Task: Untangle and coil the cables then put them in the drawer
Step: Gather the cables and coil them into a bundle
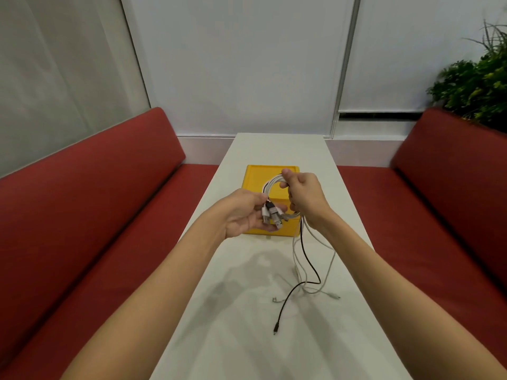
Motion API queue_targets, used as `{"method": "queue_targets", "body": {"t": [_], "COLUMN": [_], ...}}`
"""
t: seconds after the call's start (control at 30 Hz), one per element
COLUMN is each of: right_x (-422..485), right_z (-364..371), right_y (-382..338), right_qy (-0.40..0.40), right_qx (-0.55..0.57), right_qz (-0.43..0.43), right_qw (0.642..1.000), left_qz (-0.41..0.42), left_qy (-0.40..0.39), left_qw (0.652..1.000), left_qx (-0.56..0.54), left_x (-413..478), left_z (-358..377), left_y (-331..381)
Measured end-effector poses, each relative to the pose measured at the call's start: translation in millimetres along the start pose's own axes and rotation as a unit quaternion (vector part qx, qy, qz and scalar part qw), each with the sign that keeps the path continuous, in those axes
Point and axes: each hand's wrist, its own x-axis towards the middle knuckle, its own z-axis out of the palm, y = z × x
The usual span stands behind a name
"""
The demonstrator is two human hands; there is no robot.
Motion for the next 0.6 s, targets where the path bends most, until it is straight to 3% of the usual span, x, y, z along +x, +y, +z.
{"method": "queue_targets", "body": {"t": [0.1,0.33,0.6], "right_x": [-3,-2,-7], "right_z": [1,2,6], "right_y": [0,2,8], "right_qy": [-0.007,-0.051,-0.071], "right_qx": [0.072,0.137,0.097], "right_qz": [0.009,0.027,0.033], "right_qw": [0.997,0.989,0.992], "left_qz": [0.012,0.073,0.139], "left_qy": [-0.027,0.054,0.250], "left_qw": [0.999,0.993,0.958], "left_qx": [-0.036,-0.081,0.023], "left_x": [0,11,17], "left_z": [-4,-6,7], "left_y": [-4,-23,-34]}}
